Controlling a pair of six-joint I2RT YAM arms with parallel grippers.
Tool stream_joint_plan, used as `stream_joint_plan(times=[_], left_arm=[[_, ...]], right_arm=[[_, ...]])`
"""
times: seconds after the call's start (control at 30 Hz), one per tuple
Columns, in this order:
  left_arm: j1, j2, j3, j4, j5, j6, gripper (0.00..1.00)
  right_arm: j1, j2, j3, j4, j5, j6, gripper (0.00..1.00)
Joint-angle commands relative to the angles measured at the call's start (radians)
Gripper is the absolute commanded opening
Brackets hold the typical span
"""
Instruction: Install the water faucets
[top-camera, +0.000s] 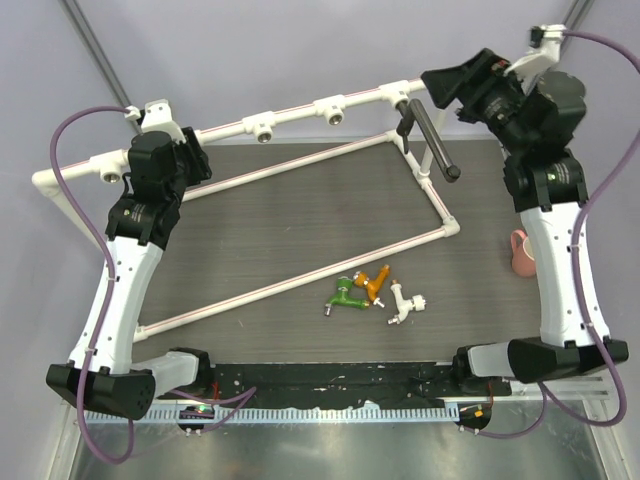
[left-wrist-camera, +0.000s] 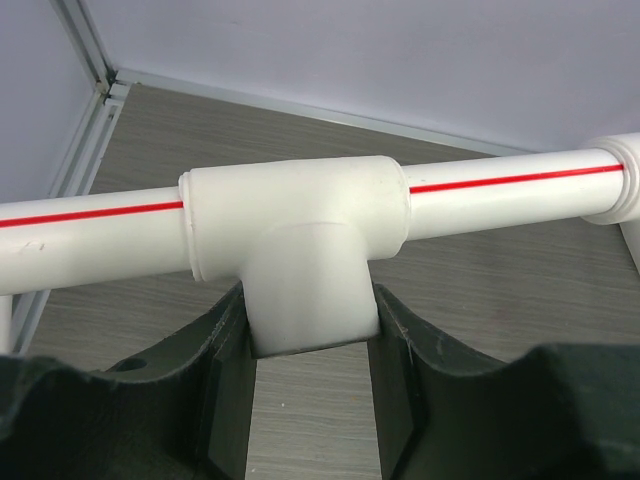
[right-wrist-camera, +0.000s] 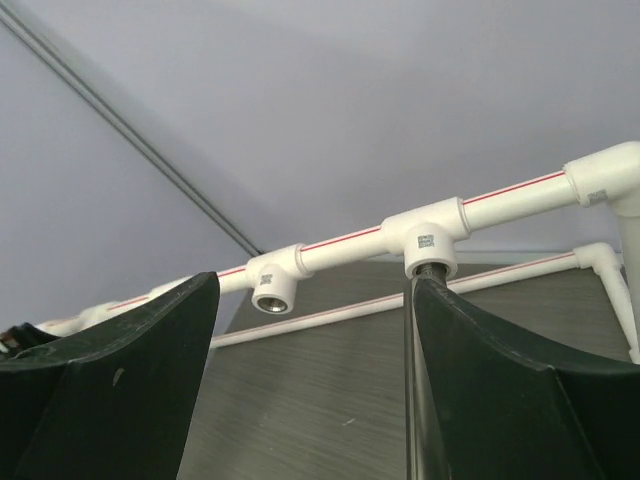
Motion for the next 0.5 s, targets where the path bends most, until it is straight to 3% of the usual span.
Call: stream_joint_plan(times=[0.0,0.33,0.43,0.47], left_arm=[[0.047,-0.042,0.017,0.023,-0.139,0.009,0.00],[0.048,-0.042,0.017,0.023,-0.143,0.010,0.00],[0.048,-0.044,0.017,0.022,-0.146,0.012,0.00],[0.048,-0.044,0.017,0.022,-0.146,0.012,0.00]], right_arm=[[0.092,0.124,0.111,-0.236,0.246,-0.262,0.84],[0.095,0.287,0.188,-0.264,0.231,-0.261,0.77],[0.023,0.276,0.094,-0.166,0.057,-0.163,0.62],[-0.027,0.266,0.054,-0.118,0.000,-0.071,0.50]])
